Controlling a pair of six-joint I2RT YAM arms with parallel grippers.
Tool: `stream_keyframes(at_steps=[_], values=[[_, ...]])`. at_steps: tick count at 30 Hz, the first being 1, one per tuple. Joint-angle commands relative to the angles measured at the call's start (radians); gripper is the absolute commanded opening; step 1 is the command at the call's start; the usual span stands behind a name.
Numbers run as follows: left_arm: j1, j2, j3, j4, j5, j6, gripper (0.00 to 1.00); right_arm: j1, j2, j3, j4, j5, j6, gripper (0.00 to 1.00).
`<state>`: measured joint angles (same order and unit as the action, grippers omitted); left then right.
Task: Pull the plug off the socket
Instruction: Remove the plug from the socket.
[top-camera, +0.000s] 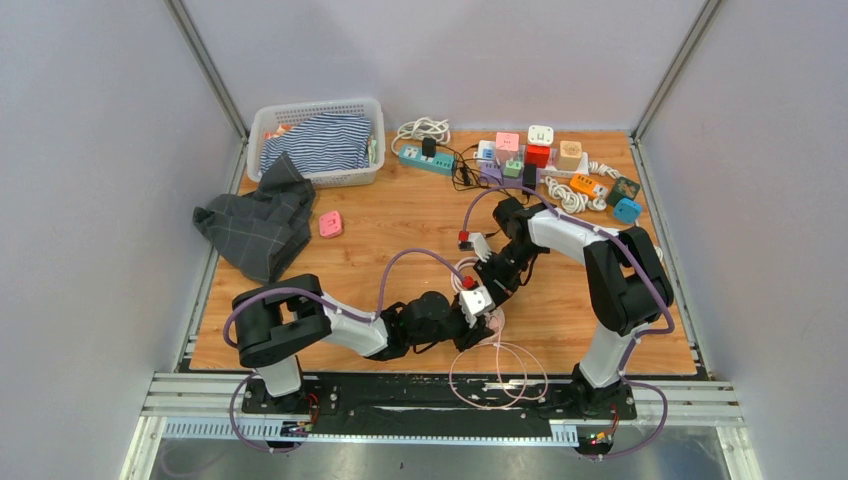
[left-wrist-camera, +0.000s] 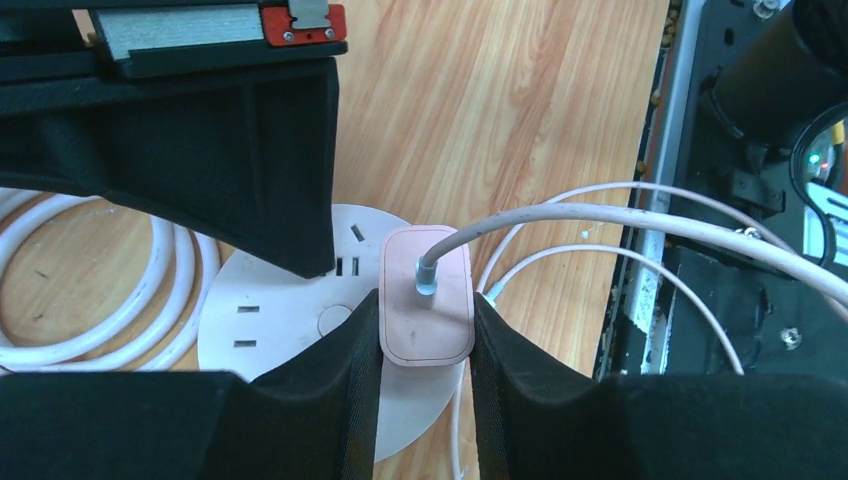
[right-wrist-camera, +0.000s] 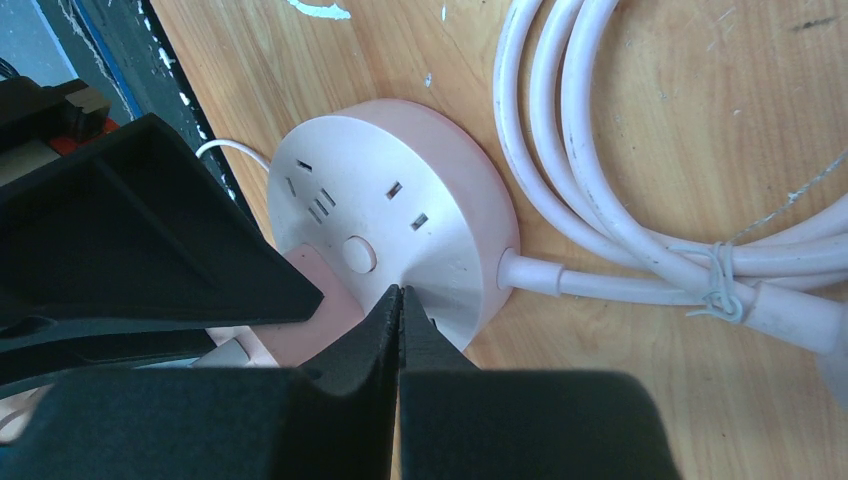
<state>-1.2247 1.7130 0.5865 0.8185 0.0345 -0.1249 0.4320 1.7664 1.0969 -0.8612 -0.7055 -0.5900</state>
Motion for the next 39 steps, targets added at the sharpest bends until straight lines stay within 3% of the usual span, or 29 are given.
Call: stream_keyframes(at_steps=[1, 5, 7, 14, 16, 22, 26, 30, 34, 39], values=[[0.011, 0.009, -0.005, -0.018, 0.059, -0.099, 0.0, 0.019, 0.055, -0.025, 0.051, 0.169, -0.033, 0.01], [-0.072, -0.023, -0.02, -0.046, -0.161, 0.073, 0.0, 0.022, 0.06, -0.023, 0.047, 0.169, -0.036, 0.01], [-0.082, -0.023, -0.013, -0.075, -0.192, 0.079, 0.0, 0.023, 0.062, -0.023, 0.047, 0.17, -0.036, 0.01], [-0.001, -0.006, -0.001, -0.043, -0.021, -0.145, 0.0, 0.025, 0.066, -0.021, 0.047, 0.183, -0.036, 0.01], [-0.005, -0.009, -0.001, -0.036, -0.027, -0.119, 0.0, 0.025, 0.068, -0.022, 0.047, 0.186, -0.036, 0.01], [-0.103, -0.037, 0.028, -0.173, -0.28, 0.106, 0.0, 0.027, 0.077, -0.02, 0.046, 0.195, -0.034, 0.01], [-0.091, -0.059, 0.023, -0.173, -0.244, 0.053, 0.0, 0.026, 0.082, -0.018, 0.044, 0.201, -0.034, 0.01], [-0.015, -0.066, 0.021, -0.14, -0.056, -0.114, 0.0, 0.027, 0.083, -0.018, 0.044, 0.204, -0.034, 0.01], [-0.016, -0.093, 0.009, -0.129, -0.092, -0.095, 0.0, 0.026, 0.083, -0.018, 0.044, 0.205, -0.033, 0.01], [-0.099, -0.118, 0.022, -0.182, -0.273, 0.08, 0.0, 0.026, 0.088, -0.017, 0.043, 0.211, -0.033, 0.01]])
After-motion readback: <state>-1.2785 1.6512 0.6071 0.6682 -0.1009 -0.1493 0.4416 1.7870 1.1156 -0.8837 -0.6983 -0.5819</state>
